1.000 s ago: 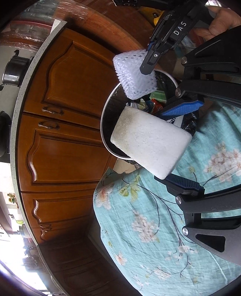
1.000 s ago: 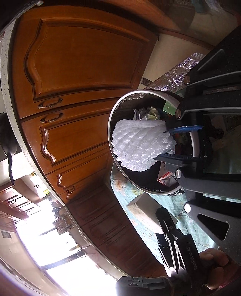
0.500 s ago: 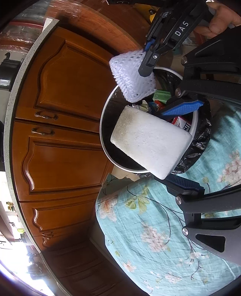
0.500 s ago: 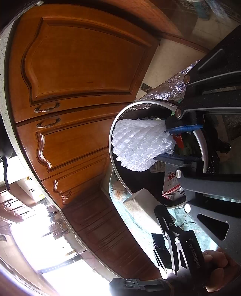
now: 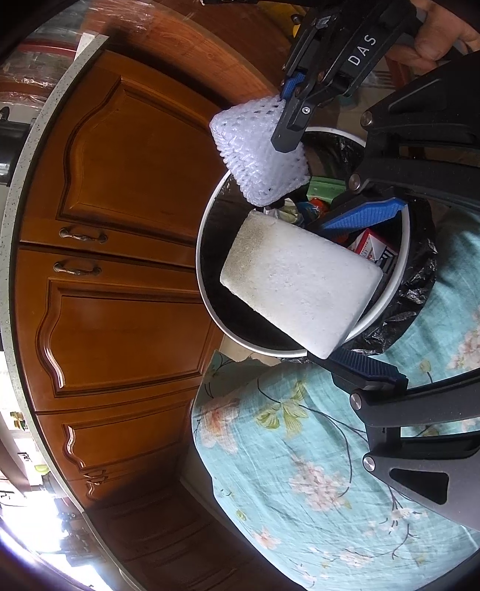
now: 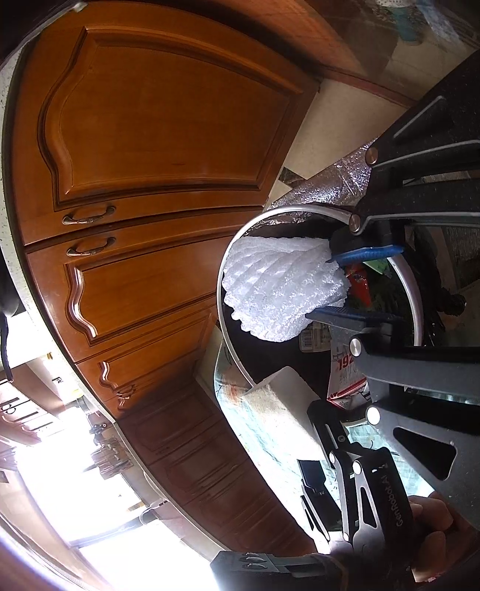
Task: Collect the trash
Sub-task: 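Carry the sponge and foam net over the bin and open both grippers, then withdraw both open grippers from the bin back over the table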
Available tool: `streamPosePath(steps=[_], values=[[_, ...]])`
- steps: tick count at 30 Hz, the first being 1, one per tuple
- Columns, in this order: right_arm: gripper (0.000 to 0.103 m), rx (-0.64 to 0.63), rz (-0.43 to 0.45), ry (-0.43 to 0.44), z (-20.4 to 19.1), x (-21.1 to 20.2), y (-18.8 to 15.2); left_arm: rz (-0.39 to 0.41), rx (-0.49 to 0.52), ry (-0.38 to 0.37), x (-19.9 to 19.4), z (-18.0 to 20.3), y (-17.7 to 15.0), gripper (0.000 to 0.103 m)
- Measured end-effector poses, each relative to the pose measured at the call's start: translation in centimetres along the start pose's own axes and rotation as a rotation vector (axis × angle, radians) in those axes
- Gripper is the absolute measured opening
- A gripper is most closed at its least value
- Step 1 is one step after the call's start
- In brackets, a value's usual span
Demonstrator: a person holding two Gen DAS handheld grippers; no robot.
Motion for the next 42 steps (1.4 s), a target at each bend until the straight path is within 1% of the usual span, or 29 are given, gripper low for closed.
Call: streamPosePath(steps=[3,6,7,8,9,11,16,20,21,24,25,26,28,33,35,38,42], values=[[0.024,-0.004,-0.012,0.002,0.1,0.3,0.0,-0.010,0.005,-0.008,0.4,0.1,0.1,0.061],[0.027,-0.008,-0.021,0.005,0.1,0.6,0.1,-0.020,0.012,-0.018,0.6,0.2,0.2,0.061],[0.031,-0.007,-0.025,0.007,0.1,0.7,0.1,-0.024,0.012,-0.022,0.6,0.2,0.2,0.062],[0.037,-0.005,-0.027,0.008,0.1,0.7,0.1,-0.028,0.011,-0.025,0.7,0.2,0.3,0.066],[0.041,-0.005,-0.027,0.010,0.1,0.7,0.2,-0.030,0.008,-0.028,0.7,0.2,0.4,0.068],[0.052,-0.001,-0.026,0.016,0.2,0.7,0.2,-0.021,0.007,-0.033,0.4,0.1,0.5,0.074],[0.053,0.016,-0.012,0.020,0.2,0.0,0.1,-0.003,-0.010,-0.033,-0.6,-0.8,0.5,0.075],[0.054,0.029,0.009,0.029,0.0,-0.9,0.0,0.019,-0.038,-0.028,-2.2,-2.1,-0.1,0.075],[0.055,0.035,0.017,0.032,-0.1,-1.3,-0.1,0.022,-0.048,-0.026,-2.7,-2.4,-0.5,0.076],[0.067,0.061,0.049,0.045,-0.5,-2.5,-0.7,0.045,-0.104,-0.014,-4.4,-3.9,-1.8,0.076],[0.073,0.069,0.065,0.049,-0.7,-3.1,-1.0,0.055,-0.131,-0.012,-5.0,-4.5,-2.3,0.078],[0.077,0.076,0.078,0.052,-1.0,-3.4,-1.1,0.062,-0.156,-0.012,-5.7,-5.0,-2.8,0.080],[0.081,0.094,0.105,0.058,-1.5,-4.4,-1.8,0.075,-0.192,-0.014,-7.0,-5.6,-4.0,0.080],[0.093,0.122,0.161,0.083,-3.2,-6.4,-3.5,0.105,-0.222,0.017,-10.0,-6.8,-7.1,0.081],[0.100,0.128,0.186,0.097,-4.0,-7.1,-4.1,0.117,-0.222,0.030,-11.0,-7.2,-8.4,0.081],[0.101,0.112,0.215,0.096,-5.5,-8.2,-5.2,0.137,-0.224,0.049,-12.7,-7.7,-10.0,0.081],[0.102,0.071,0.247,0.094,-7.3,-9.0,-6.4,0.181,-0.225,0.057,-15.2,-8.3,-11.0,0.082]])
Point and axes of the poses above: each gripper's, at about its wrist camera, not at the fingertips, and x roughly the way its jaws point, z to its right, y to its top, the point moved 3 cm from there along x, roughly the way its jaws point, and after that the axes turned 13 degrees about z, right-handed, at the moved point
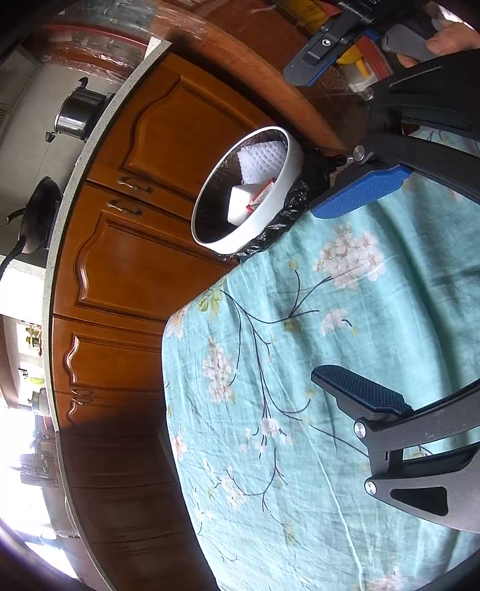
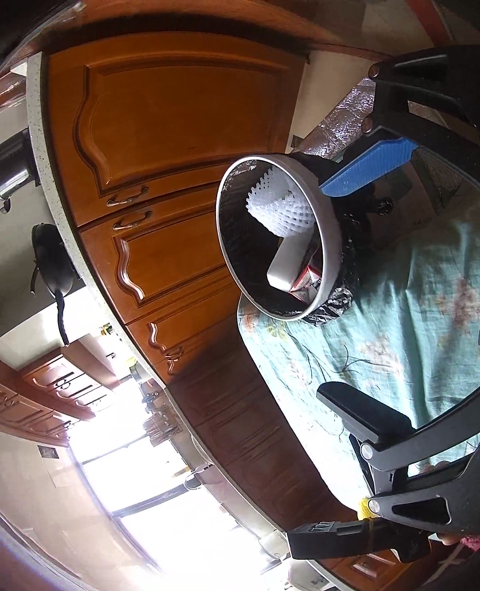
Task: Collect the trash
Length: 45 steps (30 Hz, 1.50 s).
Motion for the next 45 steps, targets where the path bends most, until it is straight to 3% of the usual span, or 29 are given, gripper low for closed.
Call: streamPosePath(steps=[4,9,11,15,27,45], values=[[0.102,-0.037,0.017,-0.011,-1.2,-1.0,-0.8,0.089,0.031,0.035,-2.6,-0.3,0.1,0.090],[0.102,-0.116,0.064,-0.021,-3.0,-2.6,-0.4,0.172,0.053,0.054,-5.5,-0.1,-0.3,0.092],[0.102,-0.158,0.106,-0.025,-3.9,-3.5,0.3,0.221,0.055,0.074,-7.0,-0.1,-0.3,0.102],[0.103,-0.234,0.234,-0.029,-5.4,-5.8,1.2,0.309,0.075,0.116,-9.2,-0.2,-1.0,0.102],[0.103,-0.197,0.170,-0.071,-4.0,-4.7,-1.8,0.288,0.120,0.148,-9.1,-0.3,-2.7,0.102],[0.103,-0.205,0.176,-0.078,-4.4,-5.2,-1.8,0.303,0.164,0.162,-9.1,-1.4,-2.7,0.102]])
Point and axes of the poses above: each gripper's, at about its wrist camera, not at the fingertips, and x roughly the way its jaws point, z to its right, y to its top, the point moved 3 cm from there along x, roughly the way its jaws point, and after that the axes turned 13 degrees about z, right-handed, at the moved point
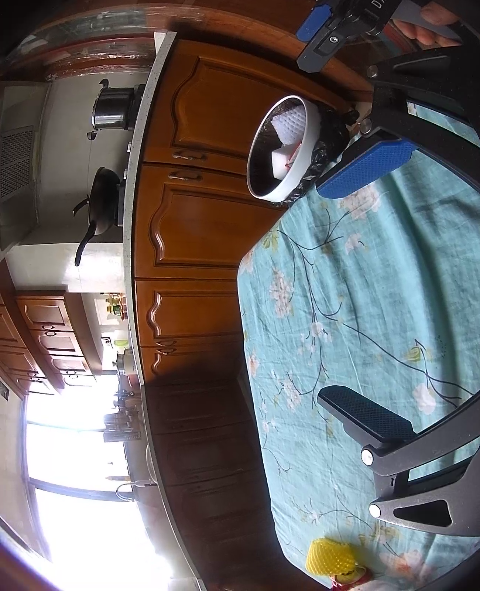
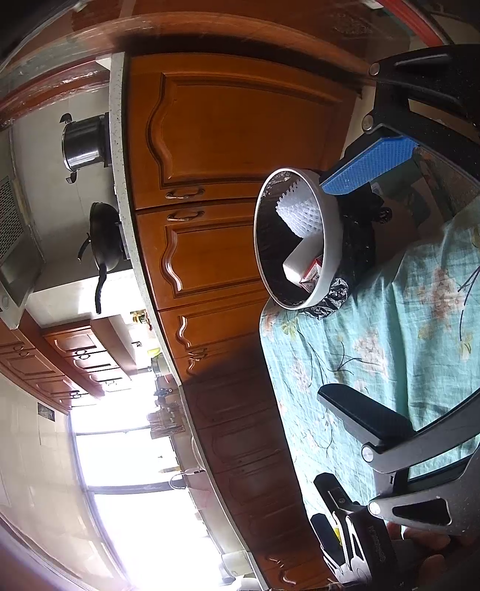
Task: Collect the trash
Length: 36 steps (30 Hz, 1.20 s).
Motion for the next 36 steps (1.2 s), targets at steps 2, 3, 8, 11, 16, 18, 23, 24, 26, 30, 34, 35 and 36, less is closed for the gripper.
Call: streamPosePath(steps=[2,3,8,11,16,18,23,24,26,30,34,35,36], values=[[0.103,-0.001,0.002,0.003,-0.08,-0.07,0.07,0.004,0.004,0.000,-0.01,0.01,0.03,0.102],[0.103,-0.001,0.002,0.003,-0.07,-0.01,0.05,0.005,0.005,-0.002,-0.02,0.00,0.03,0.102],[0.103,-0.001,0.003,0.004,-0.09,-0.04,0.10,0.012,0.012,-0.010,-0.09,-0.10,-0.01,0.102],[0.103,-0.002,0.007,0.005,-0.10,-0.10,0.21,0.015,0.020,-0.015,-0.11,-0.16,-0.06,0.102],[0.103,0.003,0.011,0.005,-0.04,-0.17,0.30,0.025,0.027,-0.022,-0.22,-0.20,-0.03,0.102],[0.103,0.006,0.009,0.006,0.04,-0.17,0.28,0.027,0.028,-0.024,-0.23,-0.31,-0.04,0.102],[0.103,0.006,0.009,0.007,0.03,-0.18,0.24,0.037,0.033,-0.031,-0.34,-0.37,-0.04,0.102],[0.103,0.006,0.008,0.007,0.02,-0.17,0.24,0.041,0.036,-0.029,-0.37,-0.33,-0.02,0.102],[0.103,0.006,0.009,0.006,0.02,-0.26,0.26,0.046,0.047,-0.024,-0.42,-0.29,-0.05,0.102],[0.103,0.007,0.015,0.009,-0.03,-0.32,0.29,0.057,0.050,-0.034,-0.54,-0.44,-0.07,0.102],[0.103,0.007,0.019,0.012,-0.04,-0.34,0.31,0.063,0.048,-0.042,-0.66,-0.53,-0.11,0.102],[0.103,0.008,0.019,0.012,-0.05,-0.37,0.30,0.063,0.048,-0.045,-0.64,-0.57,-0.12,0.102],[0.103,0.007,0.019,0.012,-0.05,-0.39,0.31,0.062,0.048,-0.048,-0.61,-0.60,-0.11,0.102]])
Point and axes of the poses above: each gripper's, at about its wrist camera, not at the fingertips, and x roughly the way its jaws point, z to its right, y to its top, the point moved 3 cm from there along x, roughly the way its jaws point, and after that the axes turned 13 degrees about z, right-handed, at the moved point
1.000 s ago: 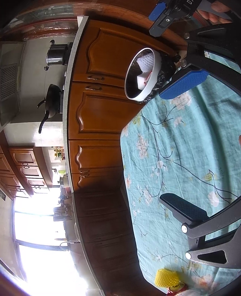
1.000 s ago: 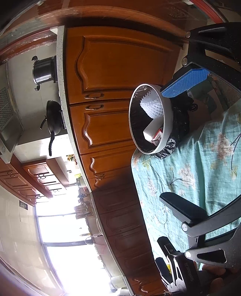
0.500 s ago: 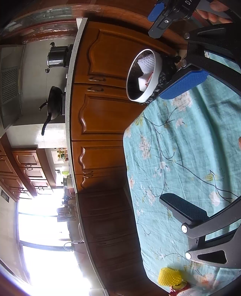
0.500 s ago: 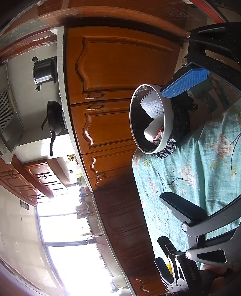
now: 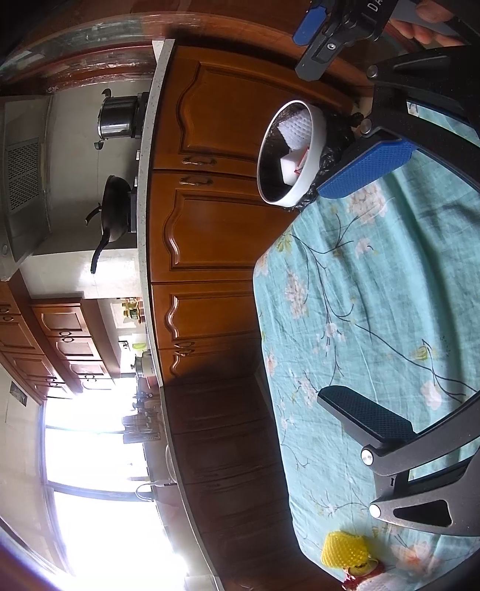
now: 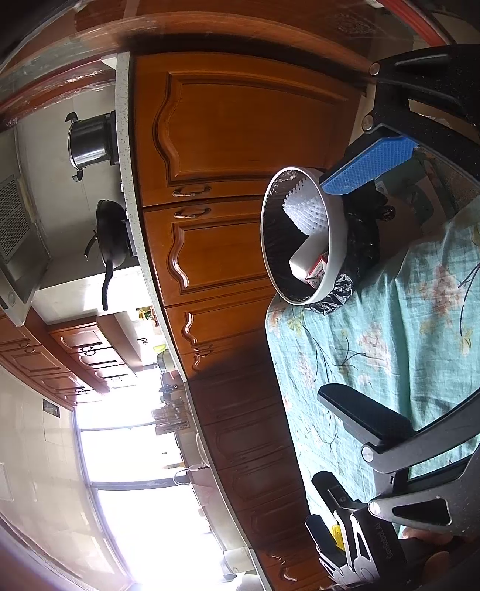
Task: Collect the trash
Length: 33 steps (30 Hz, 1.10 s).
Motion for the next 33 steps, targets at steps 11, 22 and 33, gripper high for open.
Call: streamPosePath(steps=[11,22,33], values=[[0.103,-0.002,-0.006,0.000,-0.09,-0.05,0.01,0.001,-0.001,-0.007,-0.02,-0.07,0.00,0.102],[0.103,0.002,-0.011,0.004,-0.09,0.05,0.01,-0.001,-0.004,-0.008,0.04,-0.06,0.02,0.102],[0.103,0.001,-0.012,0.008,-0.18,0.25,0.08,-0.002,-0.004,-0.009,0.09,-0.07,0.02,0.102]])
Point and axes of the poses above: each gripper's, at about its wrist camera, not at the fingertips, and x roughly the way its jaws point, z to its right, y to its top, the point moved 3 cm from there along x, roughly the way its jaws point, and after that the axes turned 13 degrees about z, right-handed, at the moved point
